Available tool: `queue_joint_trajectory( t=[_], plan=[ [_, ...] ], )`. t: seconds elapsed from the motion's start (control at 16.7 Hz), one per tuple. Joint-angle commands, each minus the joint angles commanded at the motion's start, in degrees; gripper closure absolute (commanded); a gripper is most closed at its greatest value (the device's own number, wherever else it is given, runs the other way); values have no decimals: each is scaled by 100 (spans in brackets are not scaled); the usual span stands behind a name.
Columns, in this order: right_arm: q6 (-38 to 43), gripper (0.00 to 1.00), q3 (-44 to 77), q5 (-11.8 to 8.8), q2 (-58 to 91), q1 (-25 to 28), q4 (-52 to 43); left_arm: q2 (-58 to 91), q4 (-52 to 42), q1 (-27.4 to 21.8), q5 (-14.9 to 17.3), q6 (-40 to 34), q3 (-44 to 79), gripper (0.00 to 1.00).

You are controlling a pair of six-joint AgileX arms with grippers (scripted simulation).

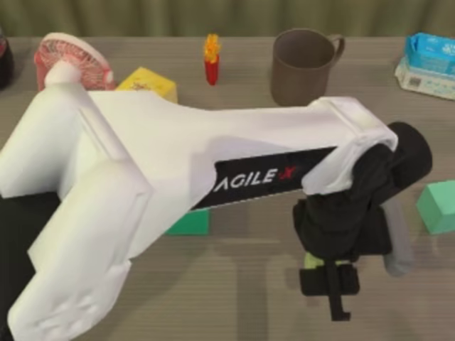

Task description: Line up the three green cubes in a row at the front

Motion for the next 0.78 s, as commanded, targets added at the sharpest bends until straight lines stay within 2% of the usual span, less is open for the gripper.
queue_joint_trajectory(
  t=[0.24,0.48,0.78],
  plan=[
    [0,0,0,0,0,0,0,278,635,-22,-3,-10,-390,100],
    [0,0,0,0,0,0,0,292,658,-24,-4,-9,-407,100],
    [0,0,0,0,0,0,0,292,658,-24,-4,-9,-407,62]
  ],
)
